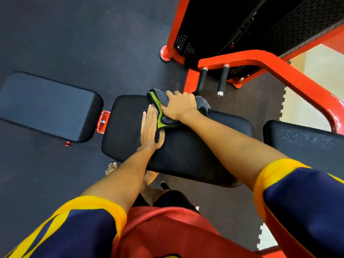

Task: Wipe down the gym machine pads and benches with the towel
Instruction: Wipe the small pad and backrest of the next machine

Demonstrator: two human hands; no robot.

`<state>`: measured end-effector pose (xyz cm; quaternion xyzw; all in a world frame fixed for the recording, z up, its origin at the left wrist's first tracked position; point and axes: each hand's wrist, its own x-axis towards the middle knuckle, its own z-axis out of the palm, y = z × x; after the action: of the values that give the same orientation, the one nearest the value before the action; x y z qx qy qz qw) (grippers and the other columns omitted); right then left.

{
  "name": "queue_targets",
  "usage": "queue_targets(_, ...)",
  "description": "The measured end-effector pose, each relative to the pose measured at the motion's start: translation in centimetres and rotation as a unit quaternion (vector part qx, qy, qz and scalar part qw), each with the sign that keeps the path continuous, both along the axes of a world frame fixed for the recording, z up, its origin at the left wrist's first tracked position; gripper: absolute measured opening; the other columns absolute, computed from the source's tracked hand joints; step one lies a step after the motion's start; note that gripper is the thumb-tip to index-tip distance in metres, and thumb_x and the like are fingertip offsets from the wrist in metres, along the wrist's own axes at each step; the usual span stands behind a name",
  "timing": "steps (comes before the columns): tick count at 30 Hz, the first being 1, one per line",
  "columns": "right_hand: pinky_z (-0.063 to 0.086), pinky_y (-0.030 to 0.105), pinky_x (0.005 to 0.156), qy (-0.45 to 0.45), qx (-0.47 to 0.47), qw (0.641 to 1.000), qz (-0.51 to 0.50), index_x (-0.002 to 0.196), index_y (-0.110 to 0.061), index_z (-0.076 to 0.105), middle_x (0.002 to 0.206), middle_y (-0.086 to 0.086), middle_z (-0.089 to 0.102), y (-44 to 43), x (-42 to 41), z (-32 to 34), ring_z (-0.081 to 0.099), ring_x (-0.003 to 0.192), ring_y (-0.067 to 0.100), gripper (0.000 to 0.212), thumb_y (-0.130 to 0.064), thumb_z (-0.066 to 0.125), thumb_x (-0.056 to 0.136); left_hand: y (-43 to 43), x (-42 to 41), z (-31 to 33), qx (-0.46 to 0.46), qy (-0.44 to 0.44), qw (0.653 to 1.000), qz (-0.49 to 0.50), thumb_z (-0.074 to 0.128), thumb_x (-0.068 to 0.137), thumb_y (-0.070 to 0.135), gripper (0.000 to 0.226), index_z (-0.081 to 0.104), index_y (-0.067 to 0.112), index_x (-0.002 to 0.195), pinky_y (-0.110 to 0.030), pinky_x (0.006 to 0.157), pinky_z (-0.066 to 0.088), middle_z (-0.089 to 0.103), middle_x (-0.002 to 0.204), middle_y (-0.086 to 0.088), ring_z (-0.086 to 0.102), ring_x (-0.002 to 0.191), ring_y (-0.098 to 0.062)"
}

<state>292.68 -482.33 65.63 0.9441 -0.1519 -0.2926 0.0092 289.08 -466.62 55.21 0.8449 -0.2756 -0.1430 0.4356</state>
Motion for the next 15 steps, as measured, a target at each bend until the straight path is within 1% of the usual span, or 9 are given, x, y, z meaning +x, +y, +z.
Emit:
queue_targets(1,0.041,0.045,0.09,-0.009,0.0,1.0,0.0,0.148,-0.026,0.044,0.137,0.009,0.059,-0.4,-0.6,0.3,0.059,0.12,0.039,0.065,-0.066,0.042,0.097,-0.1,0.2,0.1,0.017,0.011,1.0,0.001,0.036,0.096,0.02,0.068,0.022,-0.009,0.156,-0.045,0.128,0.005,0.024,0.163,-0.026,0.013,0.155,-0.028)
queue_targets(2,0.042,0.045,0.09,-0.021,-0.006,1.0,-0.001,0.148,-0.027,0.044,0.137,0.008,0.059,-0.9,-1.5,0.9,0.059,0.119,0.038,0.066,-0.067,0.044,0.095,-0.3,0.3,0.2,0.034,0.034,0.999,0.017,0.035,0.101,0.022,0.065,0.019,-0.001,0.16,-0.045,0.128,0.005,0.02,0.167,-0.017,0.01,0.157,-0.021)
queue_targets(4,0.044,0.046,0.09,-0.061,-0.038,0.997,-0.003,0.146,-0.029,0.047,0.132,0.008,0.061,-2.3,-5.0,2.7,0.061,0.114,0.038,0.069,-0.07,0.046,0.092,-0.7,0.2,0.5,0.043,0.053,0.997,0.041,0.031,0.104,0.023,0.061,0.018,0.011,0.163,-0.041,0.129,0.004,0.016,0.17,-0.003,0.006,0.157,-0.011)
queue_targets(6,0.046,0.048,0.089,-0.106,-0.096,0.99,0.003,0.14,-0.028,0.054,0.121,0.009,0.065,-3.7,-8.8,4.9,0.064,0.106,0.039,0.069,-0.072,0.045,0.088,-0.9,0.3,0.7,0.046,0.047,0.997,0.04,0.032,0.104,0.021,0.06,0.02,0.013,0.162,-0.04,0.129,0.004,0.016,0.17,0.0,0.007,0.157,-0.01)
queue_targets(7,0.046,0.049,0.089,-0.114,-0.117,0.986,0.001,0.137,-0.027,0.057,0.117,0.01,0.066,-4.2,-10.1,5.7,0.064,0.103,0.04,0.07,-0.073,0.043,0.087,-0.9,0.3,0.8,0.051,0.046,0.997,0.04,0.033,0.105,0.019,0.059,0.02,0.013,0.162,-0.04,0.129,0.005,0.016,0.17,0.0,0.007,0.157,-0.011)
queue_targets(9,0.044,0.051,0.091,-0.097,-0.143,0.985,-0.022,0.133,-0.025,0.06,0.117,0.01,0.066,-4.2,-10.7,6.3,0.063,0.104,0.041,0.071,-0.073,0.037,0.086,-0.9,0.3,0.8,0.06,0.043,0.996,0.041,0.035,0.105,0.017,0.059,0.021,0.012,0.162,-0.04,0.129,0.005,0.017,0.17,-0.001,0.009,0.157,-0.012)
queue_targets(11,0.039,0.054,0.099,-0.083,-0.156,0.982,-0.068,0.134,-0.025,0.058,0.123,0.01,0.063,-2.8,-9.2,5.5,0.058,0.113,0.041,0.069,-0.071,0.036,0.088,-1.1,0.3,0.9,0.071,0.045,0.996,0.039,0.032,0.104,0.019,0.059,0.021,0.012,0.162,-0.038,0.129,0.003,0.017,0.17,-0.002,0.01,0.157,-0.013)
queue_targets(13,0.03,0.058,0.11,-0.068,-0.162,0.981,-0.087,0.144,-0.024,0.051,0.136,0.012,0.058,-0.5,-7.6,3.8,0.051,0.125,0.041,0.071,-0.069,0.036,0.092,-1.1,0.4,0.9,0.083,0.047,0.995,0.033,0.027,0.103,0.023,0.061,0.019,0.012,0.162,-0.037,0.129,0.001,0.015,0.17,-0.001,0.008,0.157,-0.013)
queue_targets(15,0.013,0.062,0.121,-0.069,-0.149,0.983,-0.08,0.158,-0.023,0.037,0.156,0.016,0.043,2.3,-7.7,2.1,0.036,0.144,0.044,0.076,-0.066,0.035,0.095,-1.1,0.5,0.9,0.089,0.057,0.994,0.021,0.023,0.101,0.025,0.064,0.014,0.012,0.163,-0.037,0.129,-0.001,0.012,0.171,-0.001,0.005,0.157,-0.013)
